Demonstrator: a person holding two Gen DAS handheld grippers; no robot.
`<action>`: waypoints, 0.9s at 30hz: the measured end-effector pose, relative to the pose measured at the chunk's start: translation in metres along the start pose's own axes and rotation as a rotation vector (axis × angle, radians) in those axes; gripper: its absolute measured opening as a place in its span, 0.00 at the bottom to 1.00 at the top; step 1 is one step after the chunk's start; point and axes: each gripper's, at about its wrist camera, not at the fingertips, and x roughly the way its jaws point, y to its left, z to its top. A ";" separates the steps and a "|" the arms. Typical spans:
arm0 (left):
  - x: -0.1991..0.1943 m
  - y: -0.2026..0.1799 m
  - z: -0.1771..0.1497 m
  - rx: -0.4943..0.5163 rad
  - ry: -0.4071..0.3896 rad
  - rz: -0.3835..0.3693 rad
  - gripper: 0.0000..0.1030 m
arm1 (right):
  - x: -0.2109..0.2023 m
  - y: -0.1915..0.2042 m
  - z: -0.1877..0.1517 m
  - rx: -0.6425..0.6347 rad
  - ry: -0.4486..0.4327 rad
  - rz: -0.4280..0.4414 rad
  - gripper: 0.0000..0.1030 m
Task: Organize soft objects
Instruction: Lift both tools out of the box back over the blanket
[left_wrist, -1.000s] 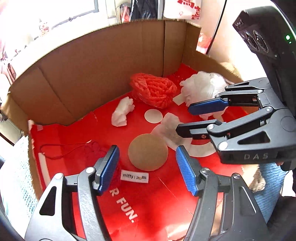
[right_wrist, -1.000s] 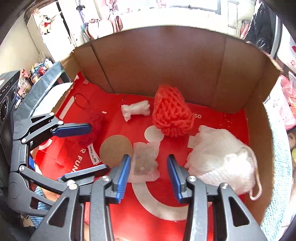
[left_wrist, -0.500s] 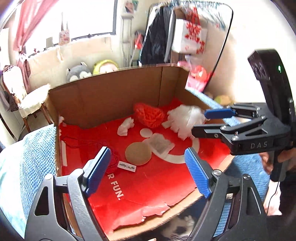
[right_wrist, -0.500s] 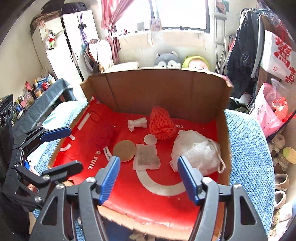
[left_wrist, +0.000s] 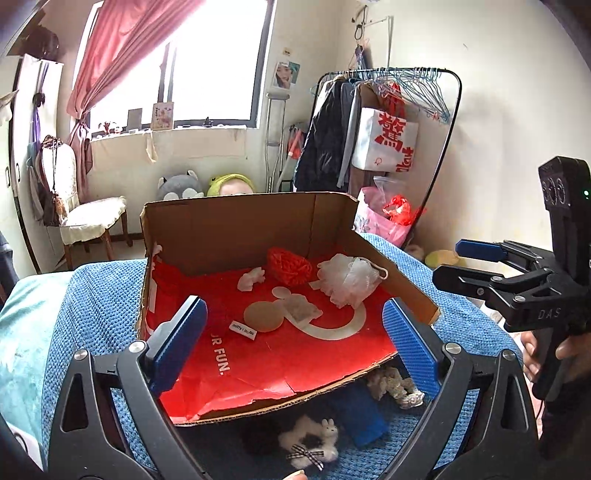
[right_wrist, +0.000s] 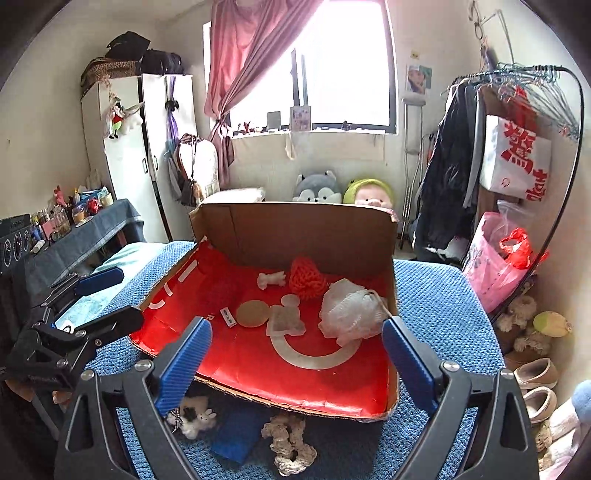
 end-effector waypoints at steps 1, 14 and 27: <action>-0.006 -0.001 -0.003 -0.010 -0.011 0.004 0.95 | -0.007 0.001 -0.004 -0.004 -0.024 -0.014 0.95; -0.057 -0.027 -0.049 -0.026 -0.153 0.100 1.00 | -0.055 0.018 -0.071 -0.006 -0.174 -0.141 1.00; -0.063 -0.037 -0.103 -0.054 -0.159 0.190 1.00 | -0.051 0.021 -0.130 0.046 -0.190 -0.171 1.00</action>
